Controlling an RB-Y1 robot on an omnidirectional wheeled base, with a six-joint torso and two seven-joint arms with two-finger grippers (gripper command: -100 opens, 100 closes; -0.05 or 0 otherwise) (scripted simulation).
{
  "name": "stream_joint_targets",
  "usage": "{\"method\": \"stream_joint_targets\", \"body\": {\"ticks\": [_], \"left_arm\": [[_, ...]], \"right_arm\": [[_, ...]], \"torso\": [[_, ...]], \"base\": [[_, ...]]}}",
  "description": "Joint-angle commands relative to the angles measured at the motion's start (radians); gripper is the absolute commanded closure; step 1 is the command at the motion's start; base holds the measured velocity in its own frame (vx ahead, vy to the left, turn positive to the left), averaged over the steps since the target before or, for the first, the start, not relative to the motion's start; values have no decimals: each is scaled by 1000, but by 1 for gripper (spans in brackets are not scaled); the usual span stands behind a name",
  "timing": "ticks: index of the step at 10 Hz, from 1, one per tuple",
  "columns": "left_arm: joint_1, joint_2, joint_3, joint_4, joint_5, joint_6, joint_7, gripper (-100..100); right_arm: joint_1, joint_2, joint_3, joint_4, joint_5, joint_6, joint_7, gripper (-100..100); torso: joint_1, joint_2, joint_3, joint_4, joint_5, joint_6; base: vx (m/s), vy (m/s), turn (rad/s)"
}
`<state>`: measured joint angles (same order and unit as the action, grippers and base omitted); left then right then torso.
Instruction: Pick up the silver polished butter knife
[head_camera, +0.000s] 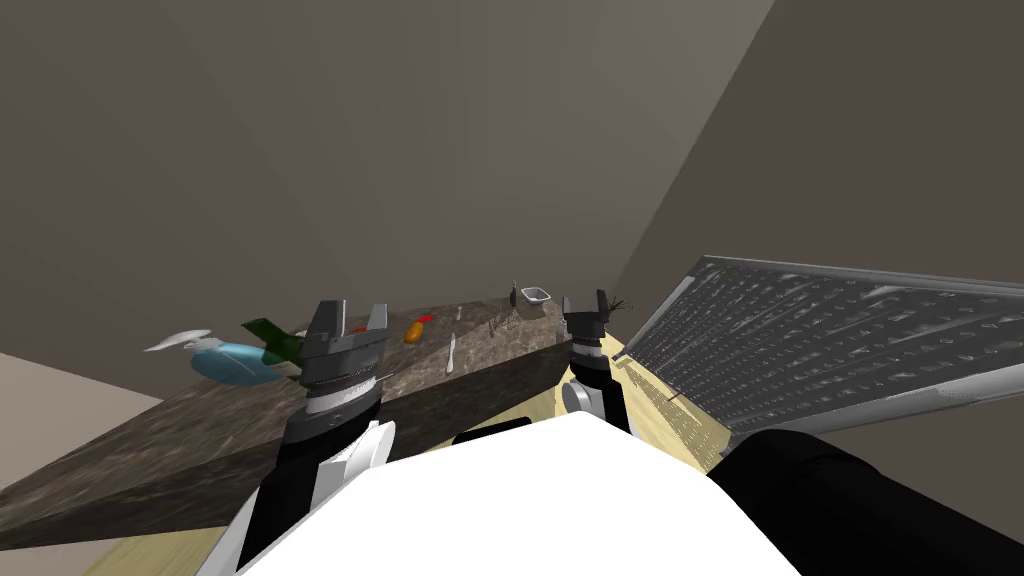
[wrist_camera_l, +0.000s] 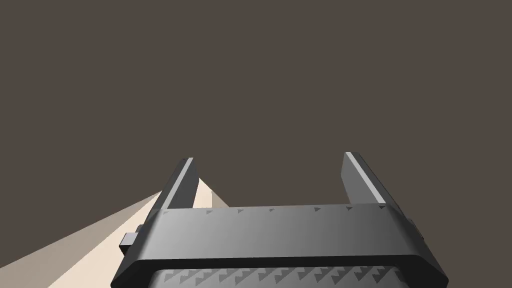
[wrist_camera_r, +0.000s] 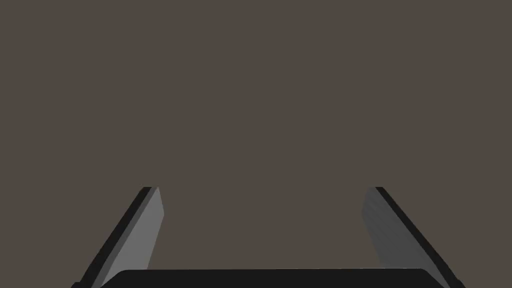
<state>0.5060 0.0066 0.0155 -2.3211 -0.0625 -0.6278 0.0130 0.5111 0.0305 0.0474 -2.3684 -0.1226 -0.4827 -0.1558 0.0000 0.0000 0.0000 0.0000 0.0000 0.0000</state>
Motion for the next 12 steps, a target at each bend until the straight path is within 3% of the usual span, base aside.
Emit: {"method": "stream_joint_targets", "body": {"ticks": [1,4,9,10,12], "left_arm": [[-6,30,3,6,-2,14,-6,-100],[-30,94,16,28,-10,67,-28,-100],[-96,190,58,82,-38,204,-92,-100],[-96,190,58,82,-38,216,-92,-100],[-128,225,79,109,-51,288,-125,-100]], "right_arm": [[0,0,0,0,0,0,0,0],[0,0,0,0,0,0,0,0],[0,0,0,0,0,0,0,0],[0,0,0,0,0,0,0,0],[0,0,0,0,0,0,0,0]], "torso": [[0,0,0,0,0,0],[-1,1,0,0,0,0],[-3,2,1,0,-1,0],[-3,2,1,0,-1,0],[-2,1,1,0,0,0]], "base": [[-4,-6,-38],[-16,-17,-66],[-26,-38,-107],[-26,-29,-28],[-23,-32,-104]]}}
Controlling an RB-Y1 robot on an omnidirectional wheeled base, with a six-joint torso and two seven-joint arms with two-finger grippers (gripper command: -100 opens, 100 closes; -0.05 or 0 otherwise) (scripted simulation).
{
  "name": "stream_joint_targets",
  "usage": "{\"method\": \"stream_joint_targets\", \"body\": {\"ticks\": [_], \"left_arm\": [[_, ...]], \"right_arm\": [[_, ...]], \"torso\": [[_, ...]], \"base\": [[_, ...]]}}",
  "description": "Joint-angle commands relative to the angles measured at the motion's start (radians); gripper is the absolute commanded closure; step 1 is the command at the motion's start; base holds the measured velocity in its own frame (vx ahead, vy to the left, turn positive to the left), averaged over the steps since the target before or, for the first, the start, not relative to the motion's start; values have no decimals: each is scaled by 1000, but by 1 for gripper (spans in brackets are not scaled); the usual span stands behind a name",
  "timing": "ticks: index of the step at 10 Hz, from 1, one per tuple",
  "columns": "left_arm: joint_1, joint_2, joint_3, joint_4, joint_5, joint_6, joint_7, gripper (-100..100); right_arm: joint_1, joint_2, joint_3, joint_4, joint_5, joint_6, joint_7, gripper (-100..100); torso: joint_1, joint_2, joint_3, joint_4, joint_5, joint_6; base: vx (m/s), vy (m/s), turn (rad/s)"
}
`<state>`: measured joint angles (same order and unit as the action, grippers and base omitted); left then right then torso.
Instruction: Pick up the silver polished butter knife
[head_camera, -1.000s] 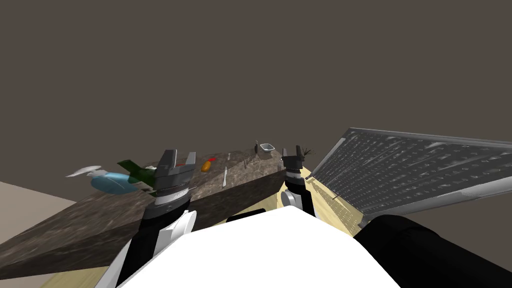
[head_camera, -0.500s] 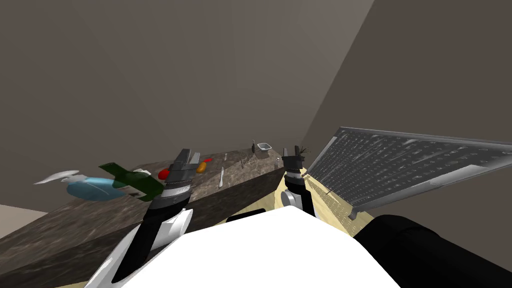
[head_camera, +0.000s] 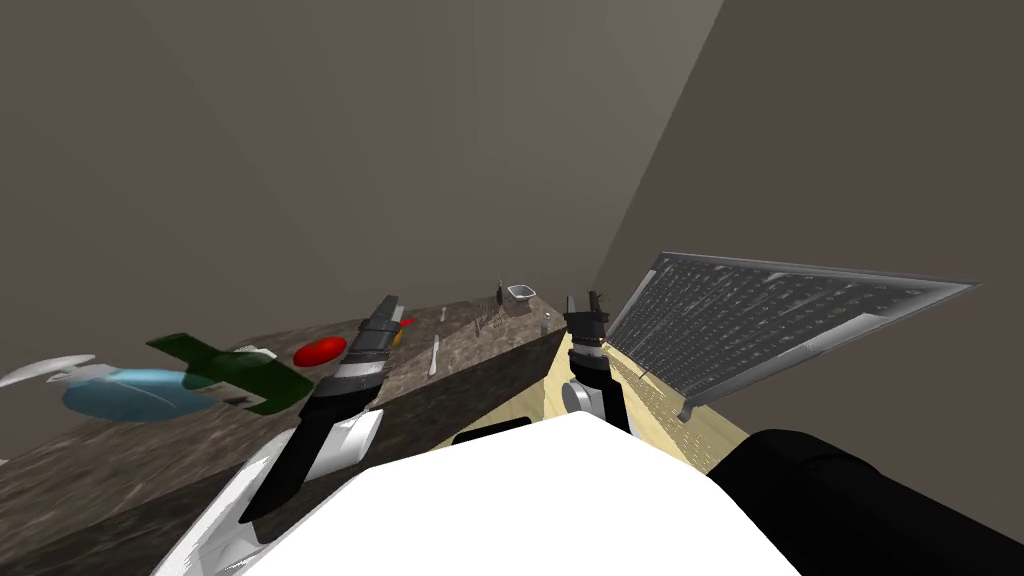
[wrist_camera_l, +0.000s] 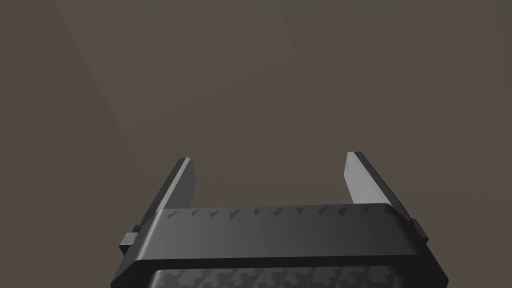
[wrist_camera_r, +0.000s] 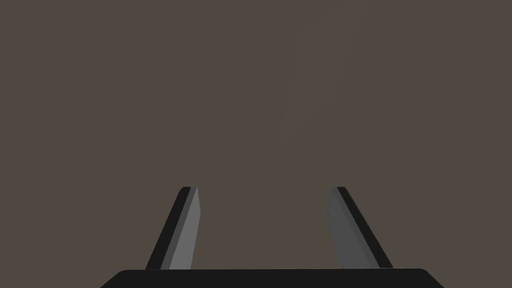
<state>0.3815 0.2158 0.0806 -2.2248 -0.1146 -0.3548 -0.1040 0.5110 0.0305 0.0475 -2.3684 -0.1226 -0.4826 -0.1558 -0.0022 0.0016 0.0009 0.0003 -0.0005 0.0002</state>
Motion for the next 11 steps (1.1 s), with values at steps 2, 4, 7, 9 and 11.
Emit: {"method": "stream_joint_targets", "body": {"ticks": [2,4,7,9,11], "left_arm": [[-39,50,35,43,-13,83,-43,-100],[-59,67,46,59,-19,139,-62,-100],[-98,100,64,97,-30,225,-101,-100],[-118,117,73,119,-34,270,-121,-100],[-138,133,80,143,-37,324,-142,-100]], "right_arm": [[0,0,0,0,0,0,0,0],[0,0,0,0,0,0,0,0],[0,0,0,0,0,0,0,0],[0,0,0,0,0,0,0,0],[0,0,0,0,0,0,0,0]], "torso": [[0,1,0,0,0,0],[0,0,0,0,0,-1],[0,0,0,0,0,-1],[1,-1,0,0,0,-1],[1,-1,0,0,0,-1]], "base": [[-37,-52,-174],[-19,-38,-54],[-16,-34,-116],[-12,-30,-91],[-9,-26,-106]]}}
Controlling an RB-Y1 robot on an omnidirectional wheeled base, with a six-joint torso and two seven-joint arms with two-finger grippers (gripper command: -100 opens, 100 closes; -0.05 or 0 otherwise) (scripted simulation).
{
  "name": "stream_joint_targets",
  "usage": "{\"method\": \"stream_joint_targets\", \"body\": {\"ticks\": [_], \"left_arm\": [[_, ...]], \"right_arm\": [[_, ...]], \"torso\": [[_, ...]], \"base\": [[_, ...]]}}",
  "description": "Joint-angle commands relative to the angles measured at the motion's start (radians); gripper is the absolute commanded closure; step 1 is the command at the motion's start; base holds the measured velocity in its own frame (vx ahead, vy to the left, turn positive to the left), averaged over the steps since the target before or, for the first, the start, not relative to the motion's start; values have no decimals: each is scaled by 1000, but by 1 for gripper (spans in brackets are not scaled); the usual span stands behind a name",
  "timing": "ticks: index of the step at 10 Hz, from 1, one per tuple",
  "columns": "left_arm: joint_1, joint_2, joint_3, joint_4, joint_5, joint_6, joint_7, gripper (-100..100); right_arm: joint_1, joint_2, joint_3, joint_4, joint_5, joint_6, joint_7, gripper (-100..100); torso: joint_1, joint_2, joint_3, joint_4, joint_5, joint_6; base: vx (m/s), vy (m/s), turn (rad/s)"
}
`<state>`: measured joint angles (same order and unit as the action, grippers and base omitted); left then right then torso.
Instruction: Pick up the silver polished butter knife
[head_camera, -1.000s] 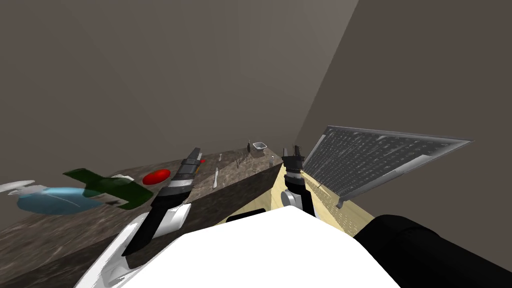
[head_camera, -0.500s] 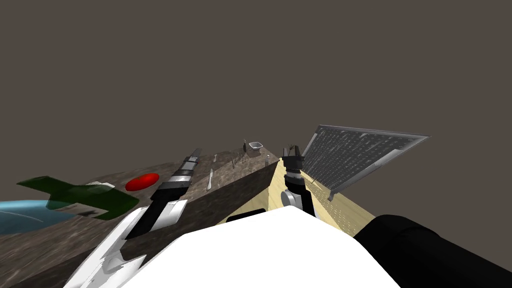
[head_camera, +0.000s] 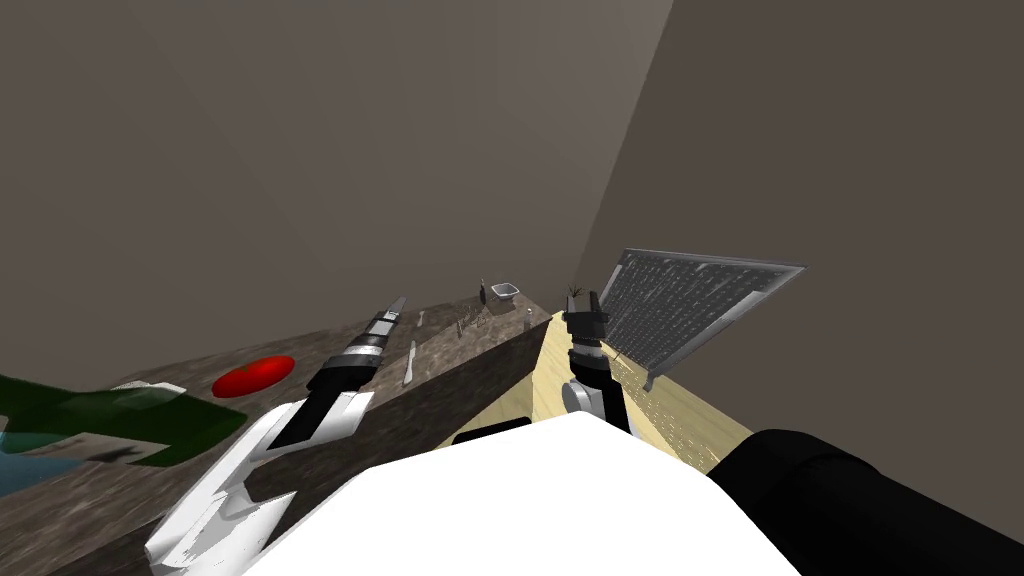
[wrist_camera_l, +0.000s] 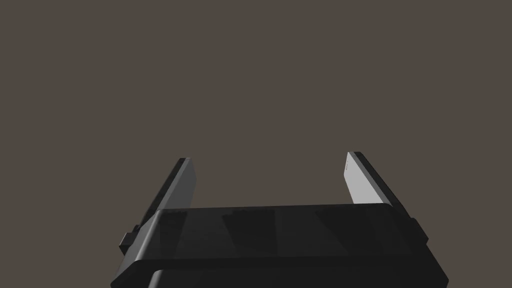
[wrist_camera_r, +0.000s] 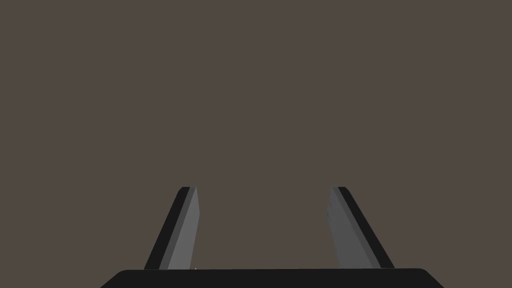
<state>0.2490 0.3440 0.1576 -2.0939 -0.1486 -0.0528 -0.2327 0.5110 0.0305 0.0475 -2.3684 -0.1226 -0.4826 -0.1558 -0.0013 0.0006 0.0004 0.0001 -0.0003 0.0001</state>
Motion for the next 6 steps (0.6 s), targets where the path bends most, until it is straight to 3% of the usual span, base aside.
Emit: {"method": "stream_joint_targets", "body": {"ticks": [1,3,6], "left_arm": [[-27,20,8,38,-4,50,-35,-100],[-27,20,8,38,-4,77,-35,-100],[-71,49,16,97,-4,158,-79,-100]], "right_arm": [[0,0,0,0,0,0,0,0],[0,0,0,0,0,0,0,0],[0,0,0,0,0,0,0,0]], "torso": [[0,0,0,0,0,0],[0,0,0,0,0,-1],[1,0,0,0,0,-1]], "base": [[-10,-42,-192],[-3,-22,-10],[-1,-20,-121]]}}
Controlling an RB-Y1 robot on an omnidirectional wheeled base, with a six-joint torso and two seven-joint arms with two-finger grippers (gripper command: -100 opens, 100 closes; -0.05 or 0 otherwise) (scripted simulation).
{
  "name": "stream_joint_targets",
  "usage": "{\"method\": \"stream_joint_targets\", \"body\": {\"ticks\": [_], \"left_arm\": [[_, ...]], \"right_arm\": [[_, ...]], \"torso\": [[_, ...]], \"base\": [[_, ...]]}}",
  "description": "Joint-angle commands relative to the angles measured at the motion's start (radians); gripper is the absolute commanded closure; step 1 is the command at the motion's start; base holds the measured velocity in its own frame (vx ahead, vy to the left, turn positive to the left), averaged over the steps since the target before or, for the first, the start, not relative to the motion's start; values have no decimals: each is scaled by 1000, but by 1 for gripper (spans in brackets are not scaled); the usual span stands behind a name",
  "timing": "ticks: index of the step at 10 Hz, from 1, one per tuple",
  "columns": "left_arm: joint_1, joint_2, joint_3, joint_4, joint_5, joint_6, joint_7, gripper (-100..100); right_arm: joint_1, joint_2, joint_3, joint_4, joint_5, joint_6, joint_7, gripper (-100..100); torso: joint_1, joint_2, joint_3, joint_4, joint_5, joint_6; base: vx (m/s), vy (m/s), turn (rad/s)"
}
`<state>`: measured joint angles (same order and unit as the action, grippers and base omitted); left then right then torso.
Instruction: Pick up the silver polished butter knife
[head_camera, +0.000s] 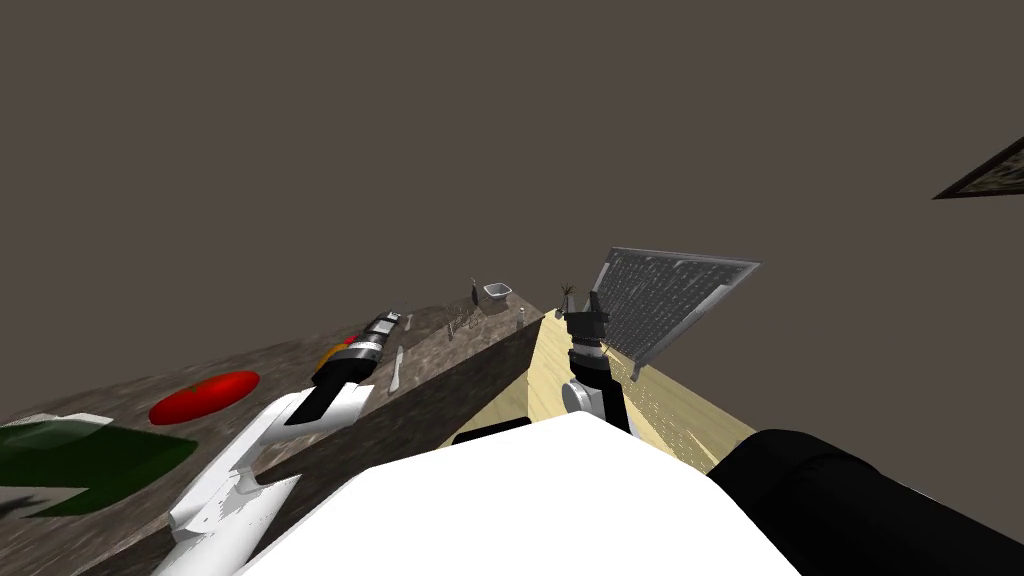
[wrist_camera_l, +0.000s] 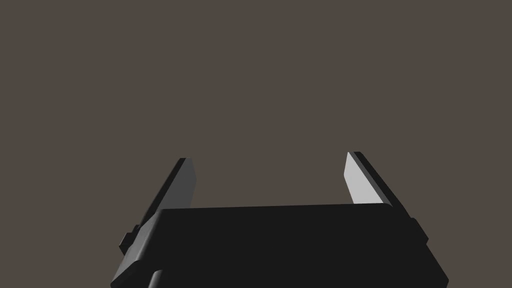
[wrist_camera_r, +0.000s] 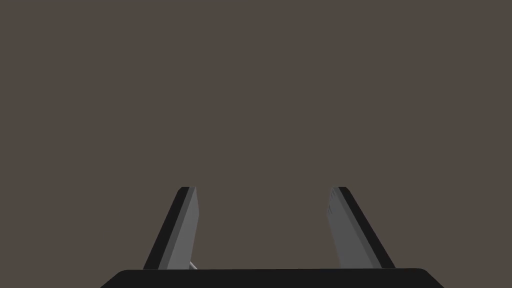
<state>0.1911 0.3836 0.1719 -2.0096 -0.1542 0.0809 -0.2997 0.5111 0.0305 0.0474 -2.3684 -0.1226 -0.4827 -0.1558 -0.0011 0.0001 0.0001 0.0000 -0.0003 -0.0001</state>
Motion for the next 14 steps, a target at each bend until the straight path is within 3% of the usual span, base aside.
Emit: {"method": "stream_joint_targets", "body": {"ticks": [1,6,7,8,9,10,11,12,14], "left_arm": [[-13,10,2,13,2,47,-12,-100],[-84,47,3,116,11,187,-82,-100],[-84,47,3,116,11,211,-82,-100],[-108,58,1,154,17,242,-105,-100],[-108,58,1,154,17,266,-105,-100],[-132,68,-2,193,23,297,-129,-100],[-132,68,-2,193,23,323,-129,-100],[-156,78,-6,233,31,346,-152,-100],[-156,78,-6,233,31,379,-152,-100]], "right_arm": [[0,0,0,0,0,0,0,0],[0,0,0,0,0,0,0,0],[0,0,0,0,0,0,0,0],[0,0,0,0,0,0,0,0],[0,0,0,0,0,0,0,0],[0,0,0,0,0,0,0,0],[0,0,0,0,0,0,0,0],[0,0,0,0,0,0,0,0],[0,0,0,0,0,0,0,0]], "torso": [[0,0,0,0,0,0],[1,0,0,0,0,-1],[0,0,0,0,0,0],[1,0,0,0,0,-1],[1,-1,0,0,0,0],[1,-1,0,0,0,-1],[1,-1,0,0,0,0],[1,0,0,0,0,-1],[1,-1,0,0,0,-1]], "base": [[1,-18,-69],[4,-18,-120],[9,-14,-89],[14,-17,-188],[11,-9,-62],[12,-13,-143],[10,-8,-86],[15,-11,-156],[8,-4,-35]]}}
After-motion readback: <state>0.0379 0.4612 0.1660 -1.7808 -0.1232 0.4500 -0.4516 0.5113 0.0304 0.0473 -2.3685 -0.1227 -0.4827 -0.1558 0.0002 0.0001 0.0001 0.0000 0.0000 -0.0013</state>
